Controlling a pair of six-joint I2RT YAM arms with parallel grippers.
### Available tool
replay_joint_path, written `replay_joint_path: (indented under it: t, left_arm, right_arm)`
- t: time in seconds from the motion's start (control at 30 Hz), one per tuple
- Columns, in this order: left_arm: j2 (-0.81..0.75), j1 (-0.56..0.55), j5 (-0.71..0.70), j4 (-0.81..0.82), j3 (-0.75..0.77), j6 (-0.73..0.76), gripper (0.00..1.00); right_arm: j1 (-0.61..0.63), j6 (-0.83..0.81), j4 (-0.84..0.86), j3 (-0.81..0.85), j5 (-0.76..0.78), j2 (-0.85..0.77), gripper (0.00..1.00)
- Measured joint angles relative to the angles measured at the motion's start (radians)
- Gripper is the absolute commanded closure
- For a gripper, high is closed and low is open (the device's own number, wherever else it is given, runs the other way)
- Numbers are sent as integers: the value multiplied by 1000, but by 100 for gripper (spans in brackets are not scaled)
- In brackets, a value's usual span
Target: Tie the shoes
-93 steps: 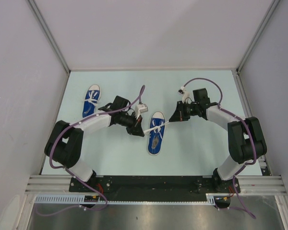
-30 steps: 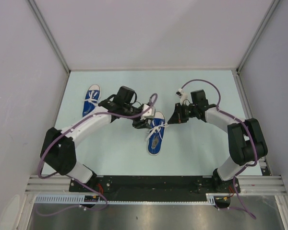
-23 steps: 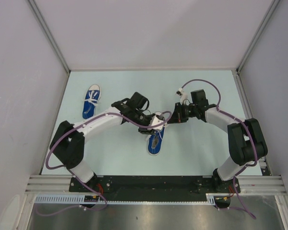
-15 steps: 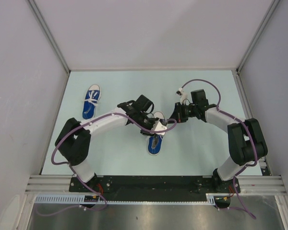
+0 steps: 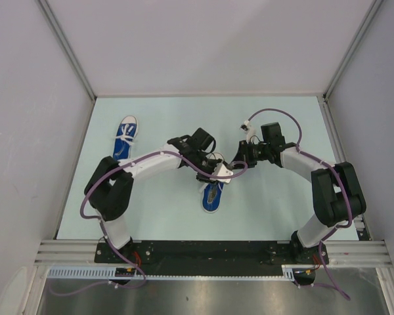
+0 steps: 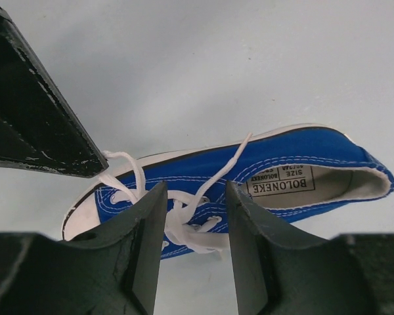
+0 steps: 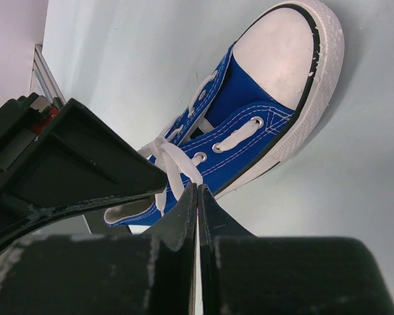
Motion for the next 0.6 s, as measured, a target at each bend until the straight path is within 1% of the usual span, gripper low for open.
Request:
replay_joint_path:
  t: [0.17, 0.27, 0.37, 0.4, 0.43, 0.6]
  left_arm:
    - [28, -3, -6, 1, 18, 1, 57]
    - [42, -7, -7, 2, 24, 2, 63]
    - [49, -9, -8, -5, 27, 3, 80]
    - [51, -11, -8, -8, 29, 8, 93]
    - [52, -11, -7, -11, 32, 10, 99]
    - [55, -14, -5, -38, 51, 18, 100]
  right_arm:
    - [0, 0, 0, 0, -1, 0, 100]
    - [0, 0, 0, 0, -1, 0, 100]
    - [0, 0, 0, 0, -1, 0, 100]
    - [0, 0, 0, 0, -1, 0, 100]
    - [0, 0, 0, 0, -1, 0, 100]
    - [0, 8, 6, 0, -2, 1, 100]
